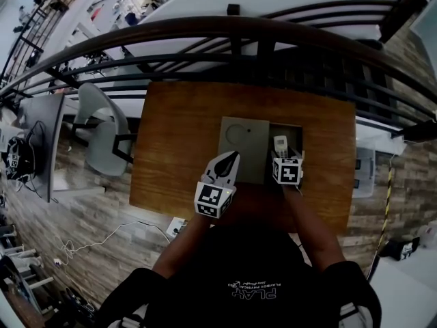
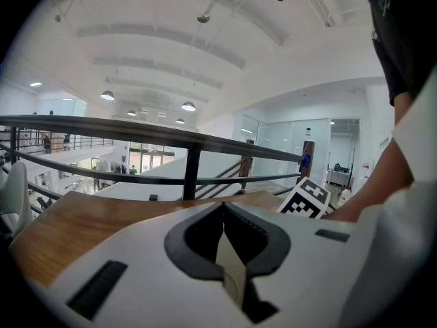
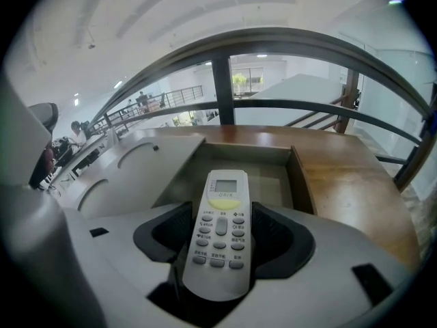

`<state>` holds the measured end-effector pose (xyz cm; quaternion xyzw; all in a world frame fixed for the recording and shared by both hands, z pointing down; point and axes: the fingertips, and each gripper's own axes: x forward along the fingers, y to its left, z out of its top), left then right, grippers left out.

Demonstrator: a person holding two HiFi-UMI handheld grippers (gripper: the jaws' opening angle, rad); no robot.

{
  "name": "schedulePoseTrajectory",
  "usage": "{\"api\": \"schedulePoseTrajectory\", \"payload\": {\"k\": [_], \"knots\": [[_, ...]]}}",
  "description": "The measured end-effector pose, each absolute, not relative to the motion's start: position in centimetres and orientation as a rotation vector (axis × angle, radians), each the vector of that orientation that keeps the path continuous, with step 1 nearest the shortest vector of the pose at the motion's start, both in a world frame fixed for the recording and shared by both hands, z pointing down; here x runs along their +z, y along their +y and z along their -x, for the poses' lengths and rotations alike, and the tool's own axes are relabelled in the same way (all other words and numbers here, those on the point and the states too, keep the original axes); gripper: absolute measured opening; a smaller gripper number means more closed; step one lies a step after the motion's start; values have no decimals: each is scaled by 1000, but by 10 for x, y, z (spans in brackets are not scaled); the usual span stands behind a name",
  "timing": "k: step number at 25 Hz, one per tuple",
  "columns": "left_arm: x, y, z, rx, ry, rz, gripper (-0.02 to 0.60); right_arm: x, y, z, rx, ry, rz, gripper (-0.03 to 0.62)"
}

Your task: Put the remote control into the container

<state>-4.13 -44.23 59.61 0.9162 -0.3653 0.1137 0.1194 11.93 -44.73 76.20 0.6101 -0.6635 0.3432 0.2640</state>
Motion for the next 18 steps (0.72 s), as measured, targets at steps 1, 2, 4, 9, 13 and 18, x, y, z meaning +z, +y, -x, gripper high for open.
{"api": "schedulePoseTrajectory", "payload": {"k": [1,2,4,9,13,18], "knots": [[596,-441,41,334,-1066,-2680,8,758,-448,-119,909,-1805,-1656,258],[597,-440,40,334,-1067,-2679,6,752,-449,-119,889,-1816,-1666,258],[595,-438,40,330,-1070,-2679,8,737,-451,-120,851,-1840,-1691,258],[582,-432,36,310,-1078,-2692,6,682,-453,-117,712,-1954,-1755,258],[564,-428,27,299,-1100,-2720,6,632,-448,-117,591,-2045,-1806,258],[548,-425,23,251,-1106,-2752,8,571,-439,-111,403,-2147,-1874,227]]}}
